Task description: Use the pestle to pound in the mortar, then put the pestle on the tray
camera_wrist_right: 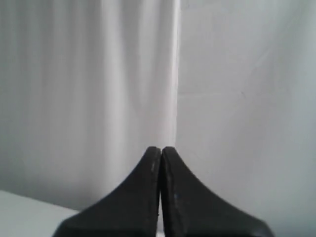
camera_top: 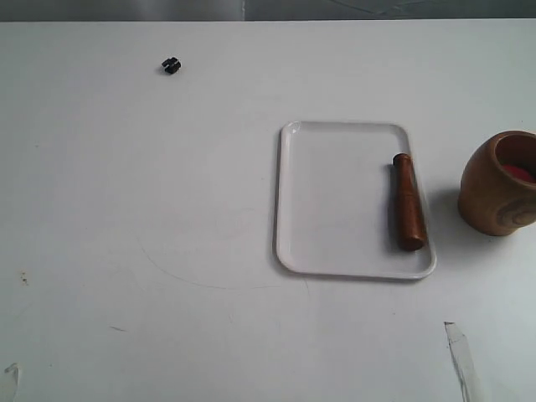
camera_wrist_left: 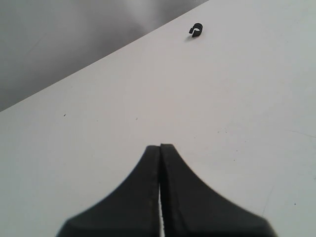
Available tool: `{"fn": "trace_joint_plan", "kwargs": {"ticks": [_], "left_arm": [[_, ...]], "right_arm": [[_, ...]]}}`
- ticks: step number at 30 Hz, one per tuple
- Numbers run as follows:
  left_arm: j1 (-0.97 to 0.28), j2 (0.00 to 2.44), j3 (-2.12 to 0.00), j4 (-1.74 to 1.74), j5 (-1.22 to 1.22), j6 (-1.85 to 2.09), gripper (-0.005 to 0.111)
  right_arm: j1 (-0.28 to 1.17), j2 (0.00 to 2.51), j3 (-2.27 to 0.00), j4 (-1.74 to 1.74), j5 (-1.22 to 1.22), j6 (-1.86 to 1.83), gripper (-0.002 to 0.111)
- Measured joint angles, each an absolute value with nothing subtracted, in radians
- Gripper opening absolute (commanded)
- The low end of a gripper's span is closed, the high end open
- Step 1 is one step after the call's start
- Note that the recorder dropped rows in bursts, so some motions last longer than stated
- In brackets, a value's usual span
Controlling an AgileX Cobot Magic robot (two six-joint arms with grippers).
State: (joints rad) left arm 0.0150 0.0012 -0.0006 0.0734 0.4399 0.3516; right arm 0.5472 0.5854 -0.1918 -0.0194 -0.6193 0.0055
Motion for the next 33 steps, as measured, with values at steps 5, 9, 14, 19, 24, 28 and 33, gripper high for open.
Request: {"fn": "trace_joint_plan", "kwargs": {"ticks": [5, 9, 14, 19, 24, 28, 33], "left_arm": [[0.015, 0.001, -0.001, 0.073, 0.44, 0.352, 0.0], [0.015, 0.001, -0.001, 0.073, 0.44, 0.352, 0.0], [0.015, 0.001, -0.001, 0.073, 0.44, 0.352, 0.0], [0.015, 0.001, -0.001, 0.073, 0.44, 0.352, 0.0], [0.015, 0.001, -0.001, 0.073, 0.44, 0.352, 0.0], [0.015, 0.001, -0.001, 0.073, 0.44, 0.352, 0.0], [0.015, 0.001, -0.001, 0.073, 0.44, 0.352, 0.0]], "right_arm": [[0.547, 0.409, -0.115, -0.074, -0.663, 0.067, 0.0], [0.547, 0.265, -0.049, -0.149, -0.667, 0.079, 0.0], [0.547, 0.111, -0.007, -0.179, -0.654, 0.142, 0.0], [0.547, 0.01, -0.004, -0.303, -0.602, 0.244, 0.0], [0.547, 0.005, -0.004, -0.391, -0.558, 0.361, 0.0], [0.547, 0.003, -0.004, -0.402, -0.397, 0.427, 0.0], [0.547, 0.003, -0.003, -0.376, -0.078, 0.489, 0.0]]}}
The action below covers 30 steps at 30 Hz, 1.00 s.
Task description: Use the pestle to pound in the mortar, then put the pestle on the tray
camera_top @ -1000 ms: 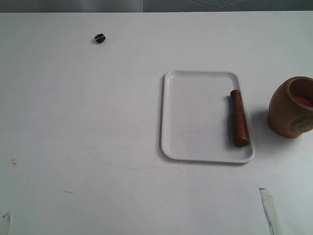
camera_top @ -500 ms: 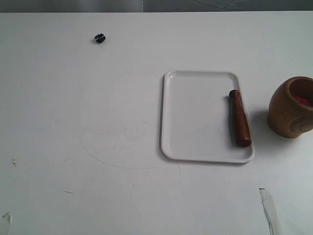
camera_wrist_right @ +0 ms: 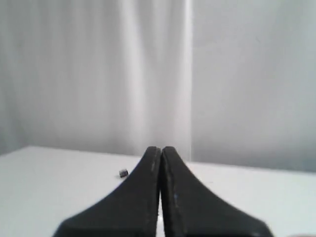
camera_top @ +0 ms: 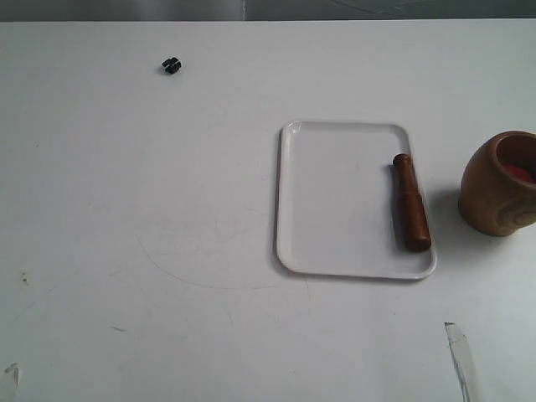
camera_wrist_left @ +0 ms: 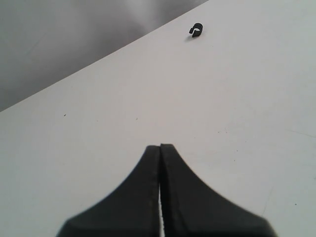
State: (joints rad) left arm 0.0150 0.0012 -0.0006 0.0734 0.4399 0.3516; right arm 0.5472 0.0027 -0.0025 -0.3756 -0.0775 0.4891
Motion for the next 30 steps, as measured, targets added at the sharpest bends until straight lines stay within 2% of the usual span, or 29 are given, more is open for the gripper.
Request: {"fn": "trace_joint_plan", "kwargs": {"ticks": [4, 7, 16, 25, 30], "left_arm": [[0.015, 0.001, -0.001, 0.073, 0.44, 0.352, 0.0], [0.015, 0.001, -0.001, 0.073, 0.44, 0.352, 0.0], [0.015, 0.001, -0.001, 0.073, 0.44, 0.352, 0.0], [0.015, 0.001, -0.001, 0.073, 0.44, 0.352, 0.0], [0.015, 0.001, -0.001, 0.073, 0.44, 0.352, 0.0]], "right_arm": [[0.547, 0.003, -0.003, -0.282, 0.135, 0.501, 0.0], [0.547, 0.003, -0.003, -0.2, 0.179, 0.501, 0.0], [0.547, 0.003, -0.003, 0.0, 0.193, 0.508, 0.0], [0.547, 0.003, -0.003, 0.0, 0.193, 0.5, 0.0], [0.547, 0.003, -0.003, -0.138, 0.193, 0.413, 0.0]]}}
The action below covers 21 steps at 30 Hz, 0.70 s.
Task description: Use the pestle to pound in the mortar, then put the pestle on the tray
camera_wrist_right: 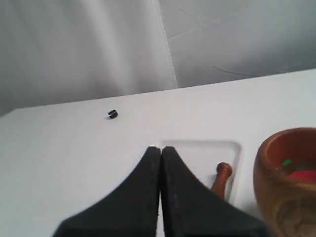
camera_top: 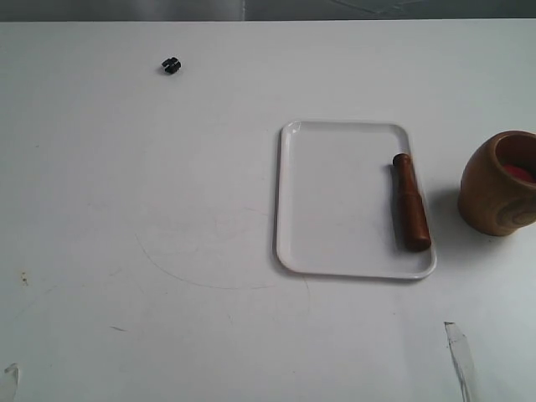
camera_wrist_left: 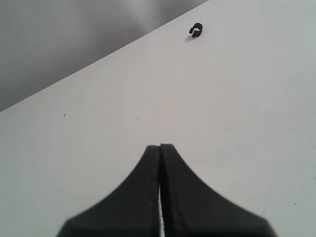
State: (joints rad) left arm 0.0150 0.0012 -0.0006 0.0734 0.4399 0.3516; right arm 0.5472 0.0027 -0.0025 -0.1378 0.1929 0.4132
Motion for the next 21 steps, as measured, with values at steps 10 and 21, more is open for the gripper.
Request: {"fn": "trace_joint_plan", "kwargs": {"ticks": [10, 21], "left_arm": [[0.015, 0.001, -0.001, 0.073, 0.44, 0.352, 0.0], [0.015, 0.001, -0.001, 0.073, 0.44, 0.352, 0.0]], "right_arm": [[0.355, 0.003, -0.003, -0.296, 0.308, 0.355, 0.0], [0.08, 0.003, -0.003, -0.255, 0.325, 0.351, 0.0]]}}
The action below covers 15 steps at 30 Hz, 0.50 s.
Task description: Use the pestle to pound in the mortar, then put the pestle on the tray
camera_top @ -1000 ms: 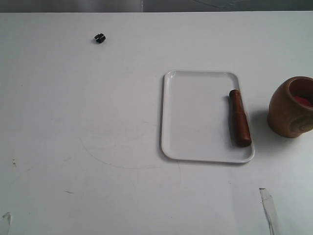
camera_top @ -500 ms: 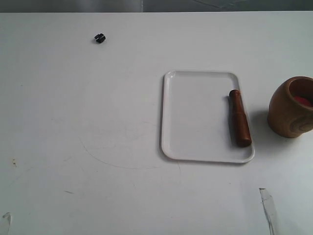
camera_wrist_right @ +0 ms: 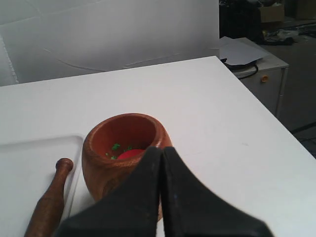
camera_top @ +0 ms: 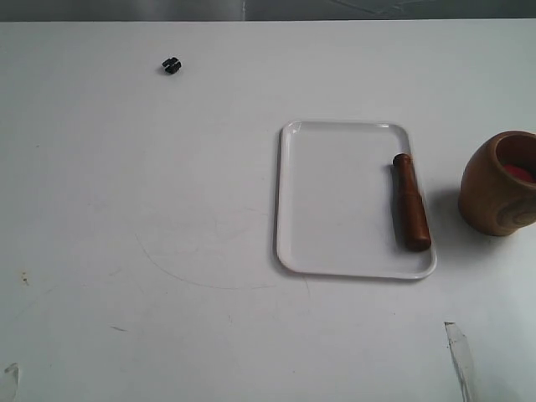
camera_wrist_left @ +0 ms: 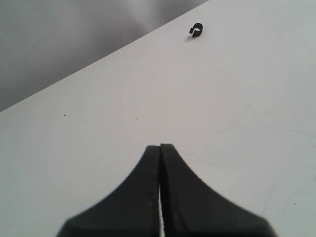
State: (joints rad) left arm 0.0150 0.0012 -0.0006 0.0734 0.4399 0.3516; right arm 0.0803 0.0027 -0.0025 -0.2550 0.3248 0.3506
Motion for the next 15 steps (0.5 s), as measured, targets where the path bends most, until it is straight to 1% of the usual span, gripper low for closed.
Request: {"fn": "trace_joint_plan", "kwargs": {"ticks": [15], "left_arm": [[0.015, 0.001, -0.001, 0.073, 0.44, 0.352, 0.0]], "right_arm": [[0.092, 0.003, -0.003, -0.255, 0.327, 0.34, 0.0]]}}
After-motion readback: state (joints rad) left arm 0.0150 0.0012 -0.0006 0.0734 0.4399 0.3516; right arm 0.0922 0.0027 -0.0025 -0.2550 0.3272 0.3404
